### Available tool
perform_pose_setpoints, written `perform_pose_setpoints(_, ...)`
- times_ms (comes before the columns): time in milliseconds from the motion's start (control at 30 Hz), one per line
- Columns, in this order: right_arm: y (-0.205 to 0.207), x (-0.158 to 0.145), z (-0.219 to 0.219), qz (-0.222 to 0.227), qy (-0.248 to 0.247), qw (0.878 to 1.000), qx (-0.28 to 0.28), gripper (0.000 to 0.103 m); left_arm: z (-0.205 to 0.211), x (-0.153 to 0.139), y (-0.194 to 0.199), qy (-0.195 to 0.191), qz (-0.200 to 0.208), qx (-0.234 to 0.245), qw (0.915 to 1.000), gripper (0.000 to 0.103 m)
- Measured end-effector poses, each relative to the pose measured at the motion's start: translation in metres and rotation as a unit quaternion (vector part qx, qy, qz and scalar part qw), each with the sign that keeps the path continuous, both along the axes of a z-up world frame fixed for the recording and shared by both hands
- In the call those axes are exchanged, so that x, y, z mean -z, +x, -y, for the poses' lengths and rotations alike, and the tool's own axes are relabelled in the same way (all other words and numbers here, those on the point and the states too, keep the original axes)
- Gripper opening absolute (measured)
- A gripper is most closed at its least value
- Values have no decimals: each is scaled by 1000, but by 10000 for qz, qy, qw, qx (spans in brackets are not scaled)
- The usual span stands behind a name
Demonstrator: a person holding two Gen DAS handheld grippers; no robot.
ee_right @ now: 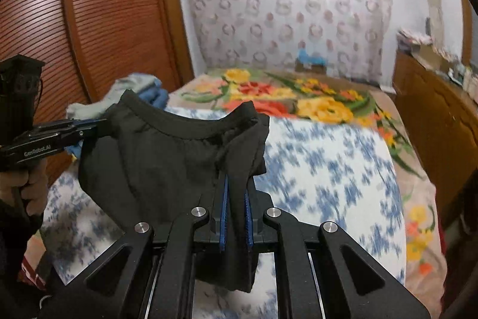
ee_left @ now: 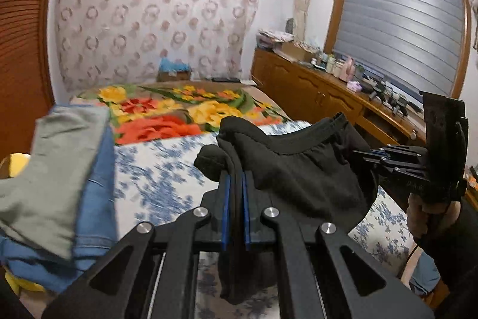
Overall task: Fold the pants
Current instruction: 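Lift the folded black garment with both tools and carry it to the clothes stack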
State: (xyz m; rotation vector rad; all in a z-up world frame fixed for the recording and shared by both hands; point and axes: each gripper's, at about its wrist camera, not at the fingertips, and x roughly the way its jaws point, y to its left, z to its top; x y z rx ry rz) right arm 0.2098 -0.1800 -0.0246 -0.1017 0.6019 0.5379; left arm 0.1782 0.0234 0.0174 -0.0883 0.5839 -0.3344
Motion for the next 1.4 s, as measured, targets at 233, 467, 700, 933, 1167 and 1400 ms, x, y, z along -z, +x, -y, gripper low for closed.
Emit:
perform_pose_setpoints(233, 17, -25, -42, 279, -57, 9989, -382, 6, -35, -16, -4, 53, 228, -362, 9991, 4)
perform_pose_setpoints(467, 32, -41, -78, 477, -111, 9959, -764, 6, -67, -20, -3, 25, 342, -695, 9970, 4)
perform_pose_setpoints(700, 55, -55, -110, 650, -167, 9923, -1042, 7, -93, -25, -1, 49, 418, -963, 9945, 4)
perform_pose_setpoints(933, 84, -69, -150, 884, -183, 9863, -1378, 7, -121, -29, 0, 106, 561, -1295, 9899, 4)
perform_pose_setpoints(1167, 120, -83, -210, 940, -348, 9785, -1800, 7, -147, -29, -1, 5, 783, -1617, 9837, 4)
perform_pose_setpoints(1400, 148, -70, -271, 904, -623, 9691, -2210, 7, -166, -13, -11, -38, 721, -2092, 9752, 4)
